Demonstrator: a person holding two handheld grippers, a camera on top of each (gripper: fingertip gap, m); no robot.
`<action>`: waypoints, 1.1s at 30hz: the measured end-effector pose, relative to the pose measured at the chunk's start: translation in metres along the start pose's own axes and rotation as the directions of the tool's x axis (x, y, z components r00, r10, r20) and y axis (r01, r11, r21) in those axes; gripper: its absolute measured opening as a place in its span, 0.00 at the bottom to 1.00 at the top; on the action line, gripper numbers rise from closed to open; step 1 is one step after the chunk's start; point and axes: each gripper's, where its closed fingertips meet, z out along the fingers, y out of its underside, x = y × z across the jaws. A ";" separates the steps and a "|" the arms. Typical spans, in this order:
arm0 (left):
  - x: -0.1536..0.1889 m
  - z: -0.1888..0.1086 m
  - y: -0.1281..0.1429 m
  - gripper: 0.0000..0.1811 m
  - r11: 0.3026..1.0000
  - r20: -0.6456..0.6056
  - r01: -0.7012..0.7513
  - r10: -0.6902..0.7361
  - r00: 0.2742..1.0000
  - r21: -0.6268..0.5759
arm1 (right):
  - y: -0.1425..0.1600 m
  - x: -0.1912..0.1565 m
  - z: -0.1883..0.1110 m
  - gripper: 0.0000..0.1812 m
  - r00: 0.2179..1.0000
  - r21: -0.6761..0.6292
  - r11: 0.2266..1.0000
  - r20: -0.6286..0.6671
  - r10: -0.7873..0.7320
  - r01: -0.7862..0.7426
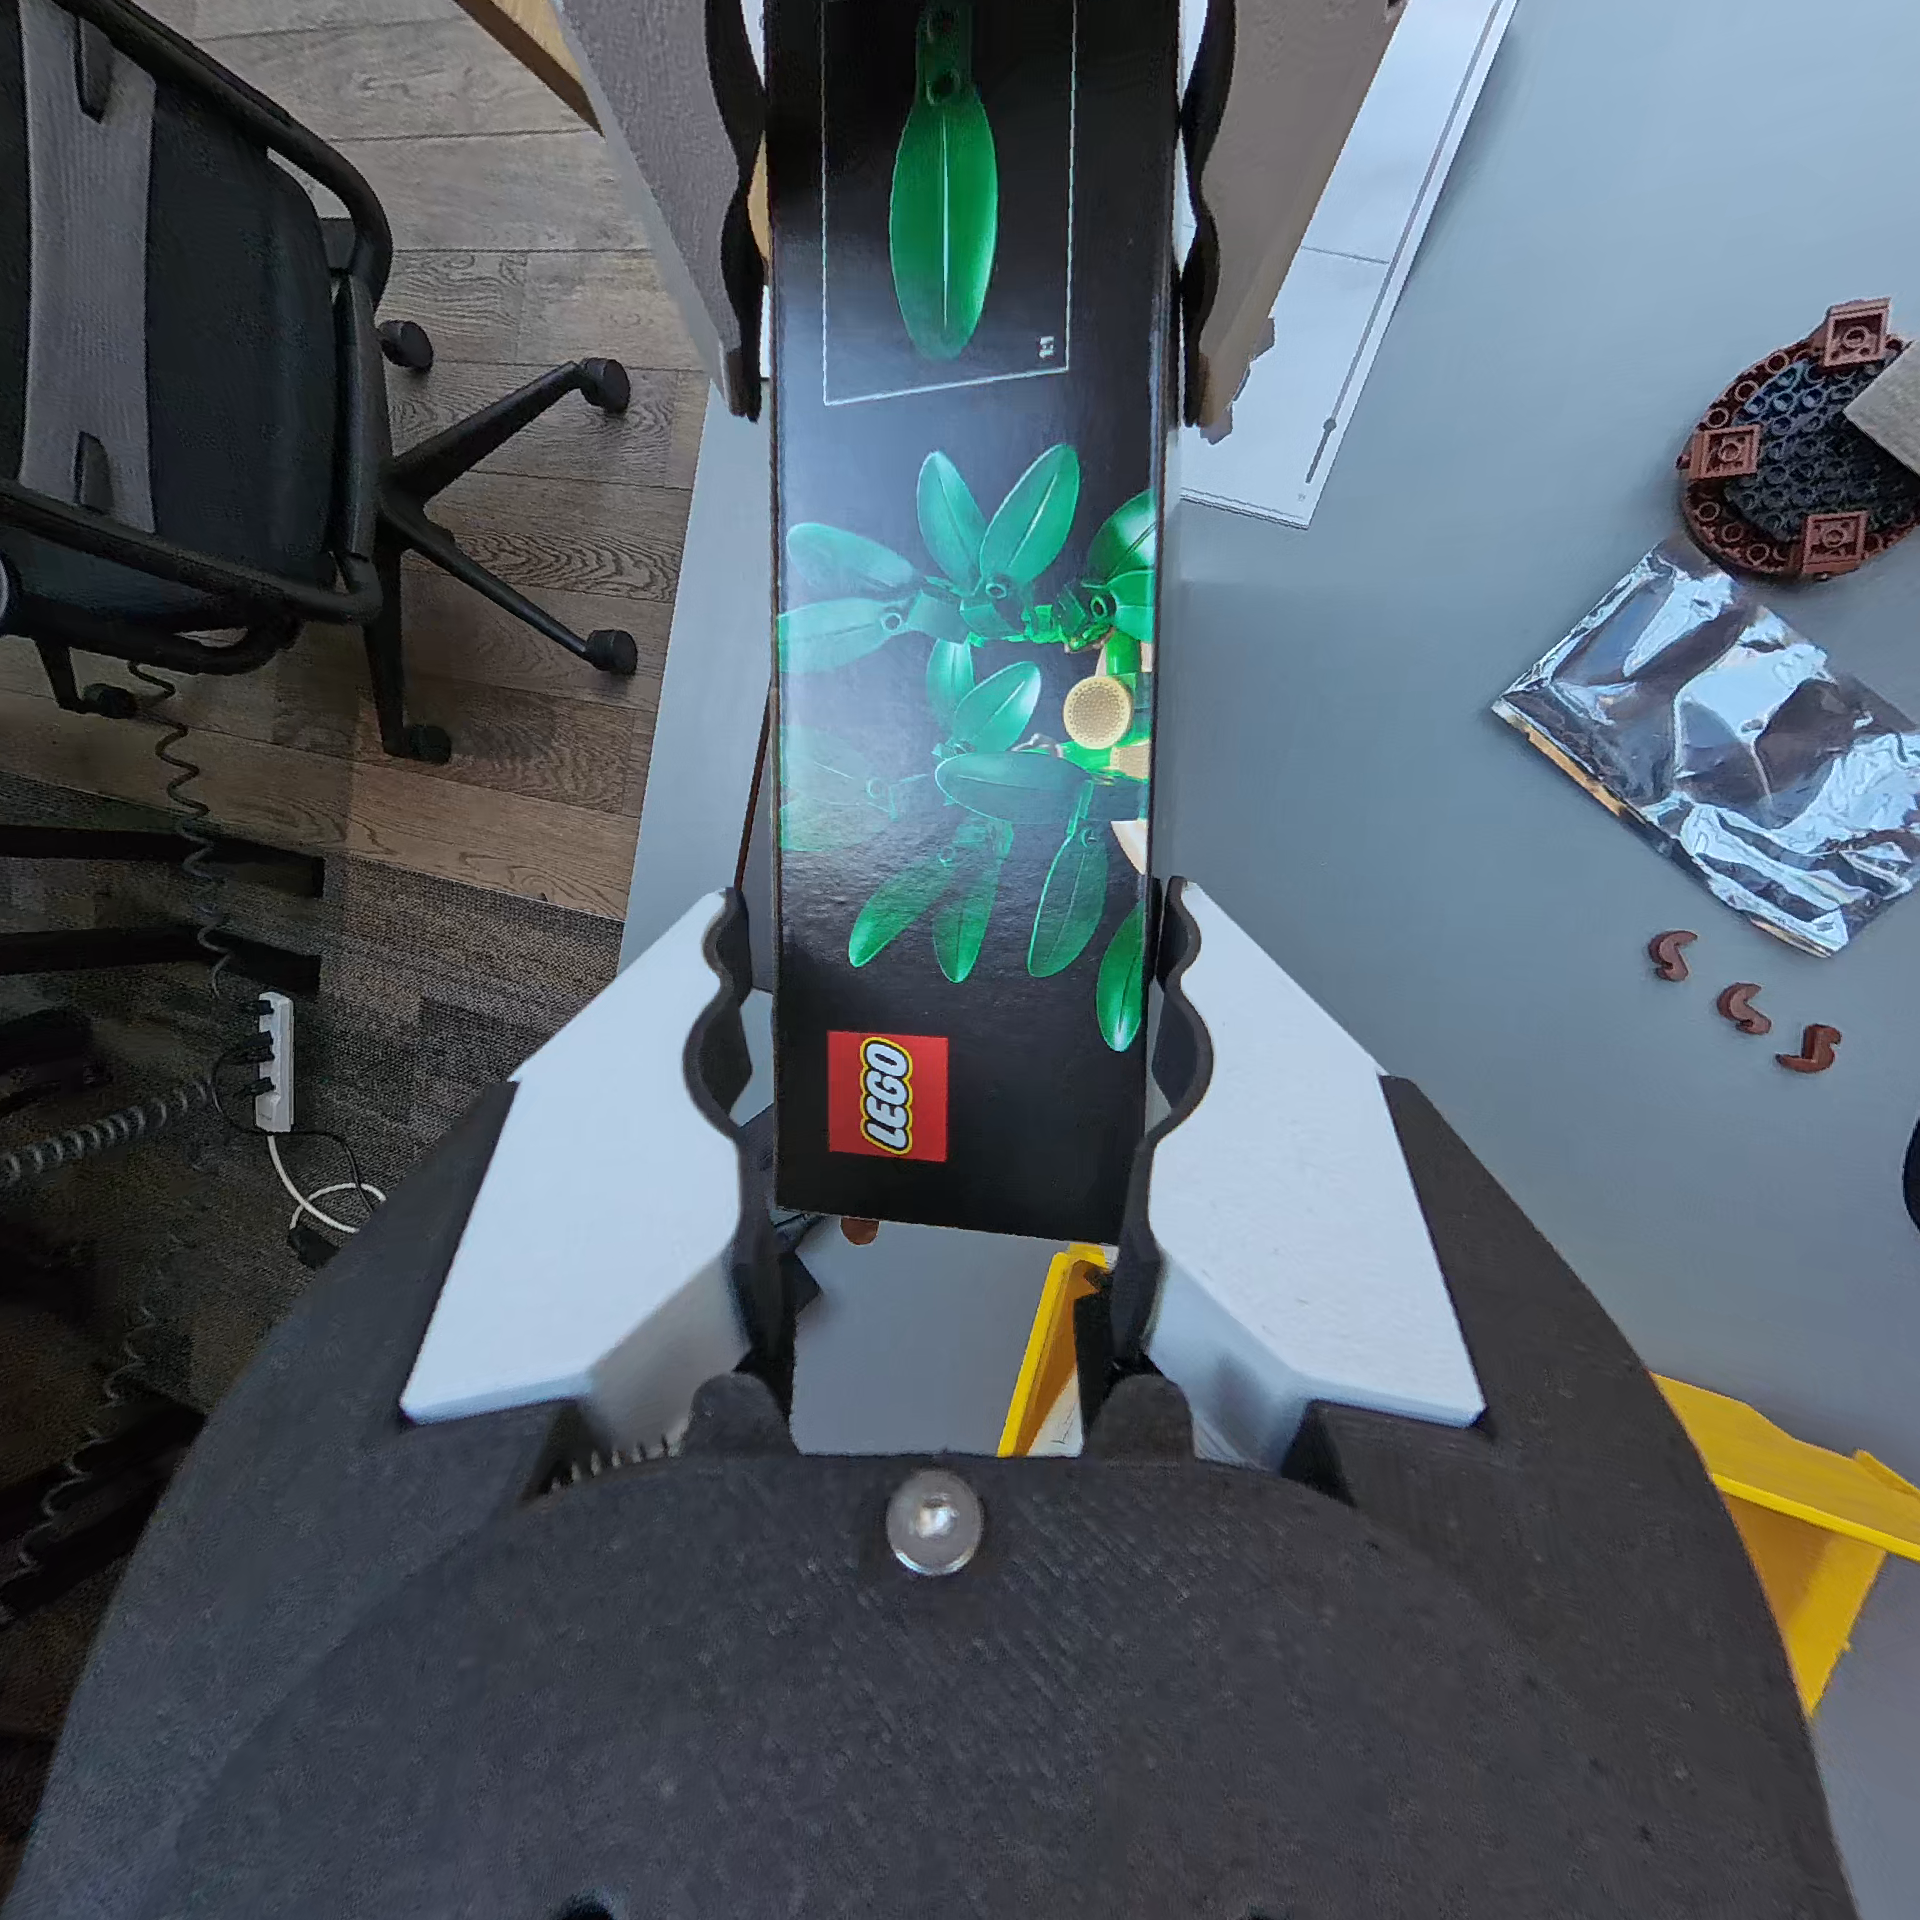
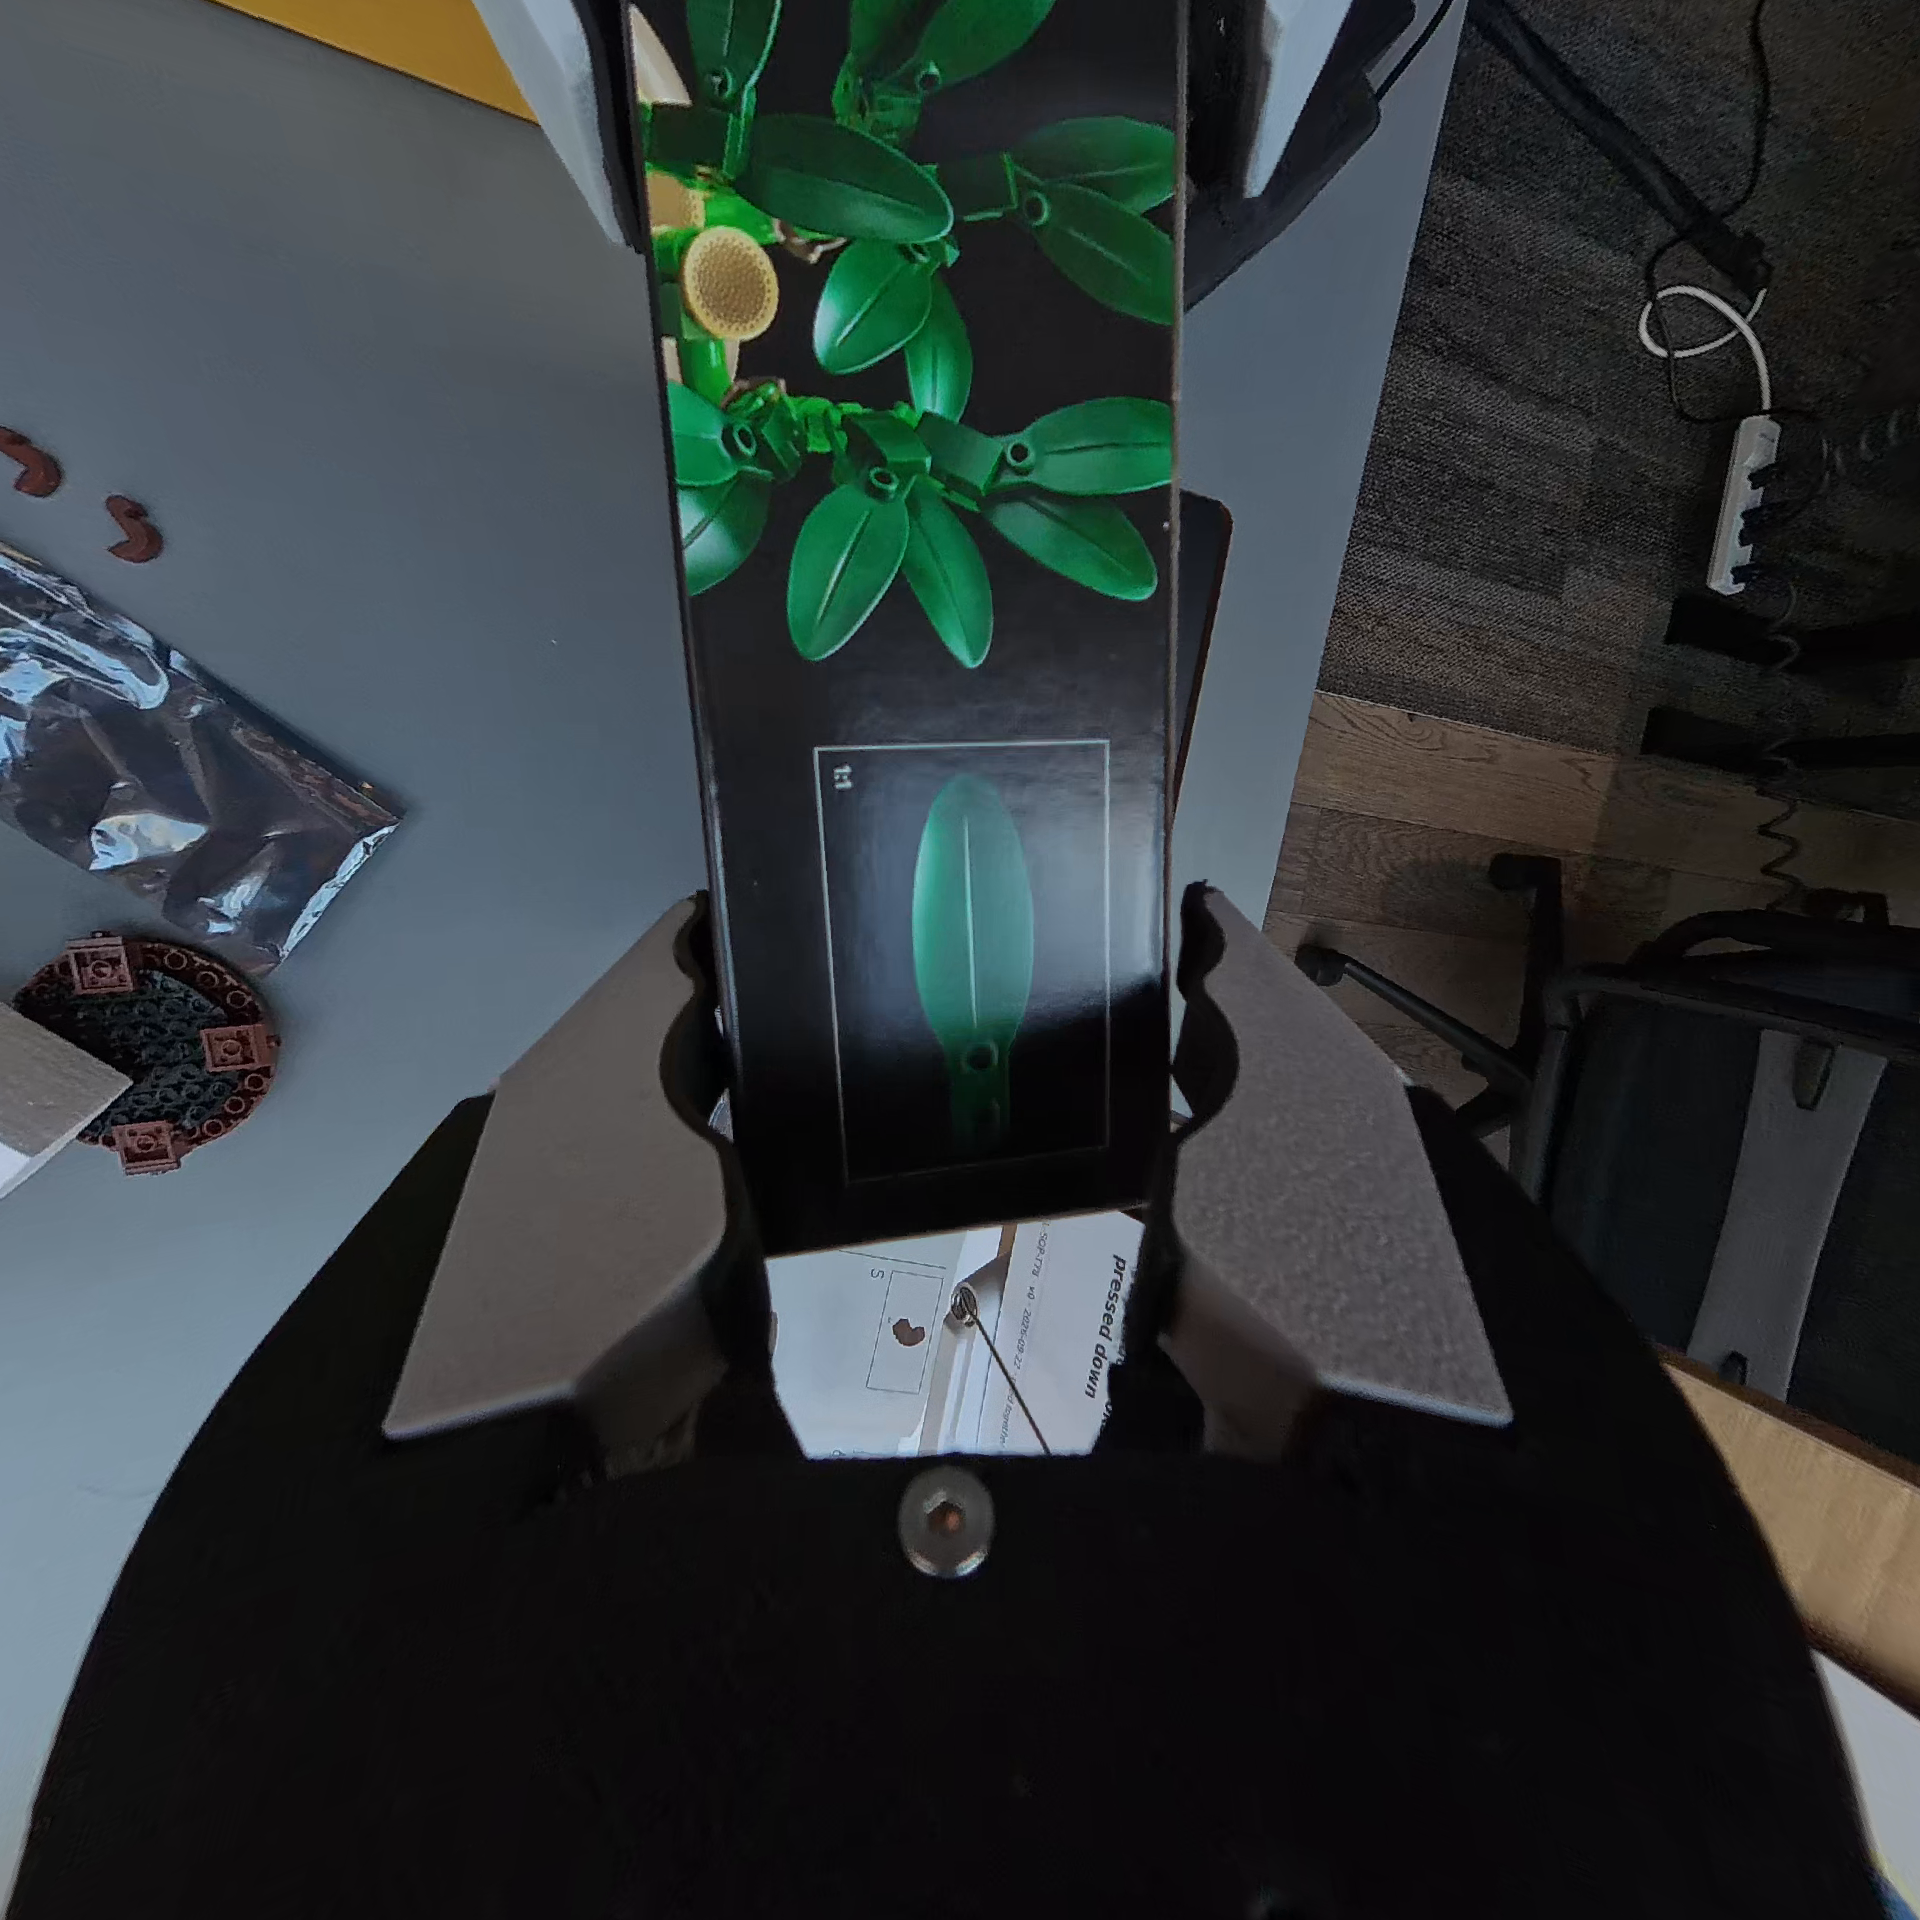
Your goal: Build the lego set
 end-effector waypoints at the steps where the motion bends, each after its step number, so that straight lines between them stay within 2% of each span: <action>1: 0.000 -0.001 -0.001 0.43 1.000 0.003 0.004 -0.004 1.000 0.001 | 0.002 -0.001 0.000 0.50 1.000 -0.004 1.000 -0.003 0.005 -0.005; 9: 0.001 -0.009 -0.008 0.46 0.999 0.020 0.033 -0.034 0.999 0.022 | 0.005 -0.002 -0.006 0.55 0.998 0.017 1.000 -0.055 0.016 -0.015; 15: 0.001 -0.019 -0.013 0.48 0.998 0.051 0.049 -0.051 0.997 0.041 | 0.001 -0.002 -0.025 0.59 0.990 0.050 0.999 -0.140 -0.001 0.009; 19: -0.006 -0.045 -0.028 0.50 0.985 0.122 0.080 -0.099 0.988 0.152 | -0.005 -0.006 -0.064 0.63 0.957 0.157 0.986 -0.289 -0.002 0.050; 22: -0.010 -0.085 -0.050 0.49 0.938 0.222 0.078 -0.160 0.962 0.336 | 0.004 -0.025 -0.114 0.67 0.875 0.246 0.963 -0.484 0.020 0.115; 24: -0.006 -0.122 -0.065 0.45 0.871 0.311 0.043 -0.221 0.925 0.490 | 0.032 -0.048 -0.147 0.62 0.773 0.282 0.948 -0.631 0.069 0.145; 26: 0.013 -0.151 -0.071 0.45 0.806 0.369 -0.004 -0.266 0.891 0.593 | 0.082 -0.075 -0.165 0.52 0.620 0.256 0.956 -0.776 0.115 0.143; 27: 0.025 -0.162 -0.072 0.45 0.775 0.398 -0.039 -0.280 0.874 0.630 | 0.112 -0.090 -0.165 0.47 0.542 0.230 0.965 -0.831 0.129 0.123; 28: 0.038 -0.171 -0.073 0.43 0.746 0.431 -0.078 -0.293 0.854 0.661 | 0.141 -0.107 -0.155 0.44 0.503 0.209 0.974 -0.853 0.138 0.087; 30: 0.065 -0.182 -0.076 0.39 0.702 0.486 -0.136 -0.328 0.810 0.699 | 0.193 -0.140 -0.115 0.40 0.505 0.229 0.973 -0.836 0.216 -0.037; 31: 0.079 -0.184 -0.078 0.37 0.686 0.500 -0.153 -0.342 0.796 0.712 | 0.210 -0.155 -0.089 0.40 0.535 0.270 0.957 -0.795 0.286 -0.110; 33: 0.110 -0.182 -0.086 0.36 0.664 0.505 -0.176 -0.344 0.792 0.727 | 0.231 -0.176 -0.049 0.38 0.538 0.324 0.920 -0.747 0.391 -0.220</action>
